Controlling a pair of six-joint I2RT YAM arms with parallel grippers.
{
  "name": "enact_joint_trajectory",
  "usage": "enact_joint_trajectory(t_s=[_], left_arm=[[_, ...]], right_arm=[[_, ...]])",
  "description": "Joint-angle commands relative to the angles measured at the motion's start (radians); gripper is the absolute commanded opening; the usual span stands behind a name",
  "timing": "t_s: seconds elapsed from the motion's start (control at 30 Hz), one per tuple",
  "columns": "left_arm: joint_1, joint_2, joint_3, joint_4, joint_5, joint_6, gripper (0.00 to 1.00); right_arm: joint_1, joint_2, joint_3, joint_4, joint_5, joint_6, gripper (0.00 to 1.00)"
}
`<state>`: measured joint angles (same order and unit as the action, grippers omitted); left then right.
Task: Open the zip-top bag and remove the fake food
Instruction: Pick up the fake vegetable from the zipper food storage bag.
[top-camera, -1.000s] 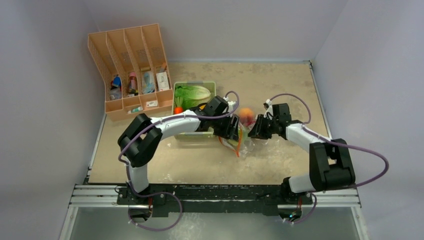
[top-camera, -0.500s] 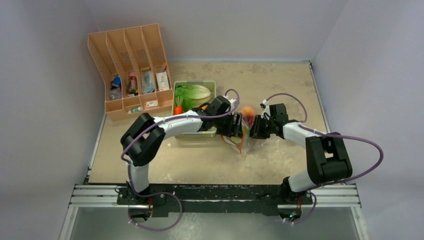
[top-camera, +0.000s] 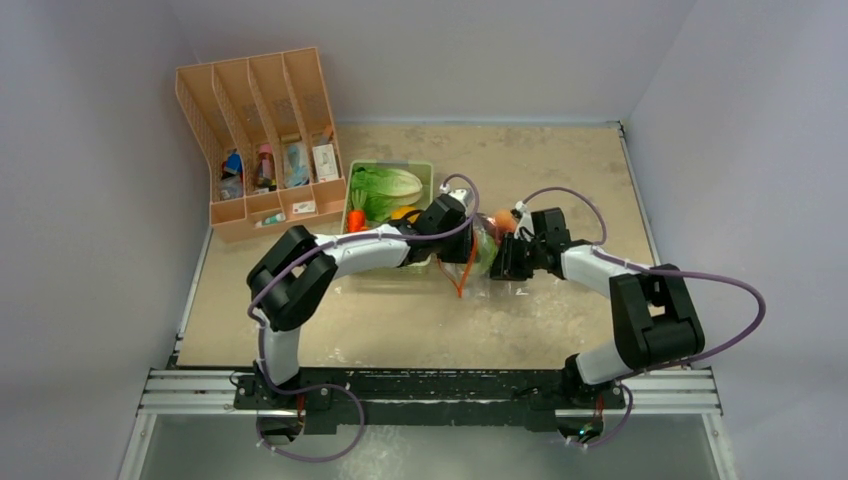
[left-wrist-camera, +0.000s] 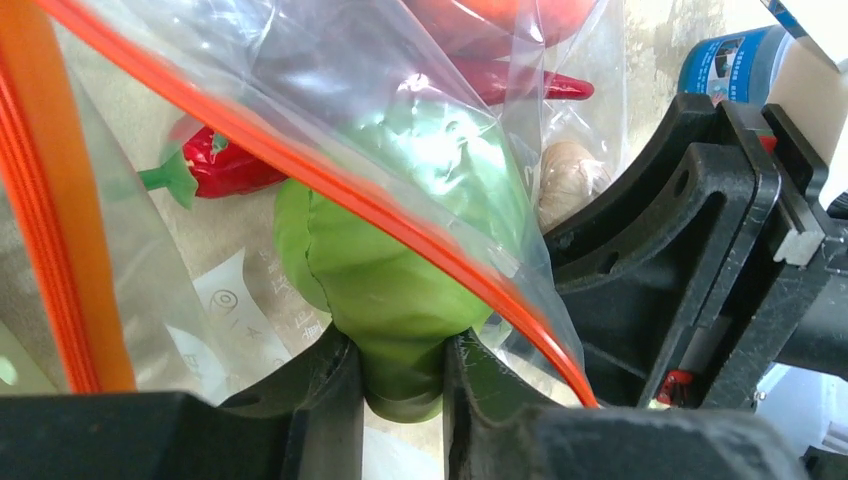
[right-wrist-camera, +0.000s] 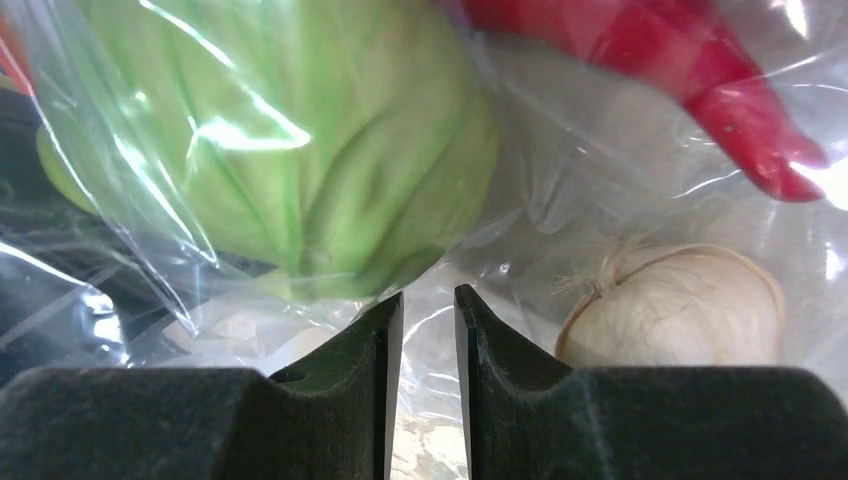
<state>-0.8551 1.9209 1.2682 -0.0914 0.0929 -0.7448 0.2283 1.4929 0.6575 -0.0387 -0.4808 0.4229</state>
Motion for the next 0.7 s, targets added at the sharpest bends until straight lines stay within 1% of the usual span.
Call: enact_joint_trajectory(t_s=[0.0,0.03,0.2,0.27,0.3,0.47,0.53,0.6,0.67], left_arm=[[-0.015,-0.005,0.022,0.037,-0.061,0.020,0.14],[-0.015,-0.016,0.022,0.030,-0.061,0.031,0.11],[-0.015,-0.094,0.030,-0.047,-0.061,0.092,0.00],[-0.015,-0.128,0.028,-0.088,-0.068,0.113,0.00],[-0.015,-0.147,0.025,-0.107,-0.069,0.121,0.00],[-0.013,-0.224,0.028,-0.186,-0.083,0.157,0.00],[-0.013,-0.242,0.044,-0.223,-0.093,0.170,0.00],[-0.013,-0.248,0.074,-0.277,-0.114,0.188,0.00],[-0.013,-0.242,0.115,-0.358,-0.165,0.212,0.00]], right_arm=[[0.017,-0.049,0.038,0.016,-0.001,0.029,0.28],[0.017,-0.059,0.041,-0.004,0.028,0.044,0.26],[0.016,-0.136,0.060,-0.053,0.221,0.134,0.11],[0.014,-0.167,0.062,-0.057,0.268,0.161,0.04],[0.014,-0.181,0.062,-0.055,0.286,0.173,0.03],[0.014,-0.223,0.065,-0.073,0.357,0.198,0.02],[0.014,-0.237,0.062,-0.072,0.366,0.201,0.03],[0.014,-0.251,0.059,-0.077,0.376,0.200,0.05],[0.014,-0.271,0.056,-0.076,0.379,0.203,0.06]])
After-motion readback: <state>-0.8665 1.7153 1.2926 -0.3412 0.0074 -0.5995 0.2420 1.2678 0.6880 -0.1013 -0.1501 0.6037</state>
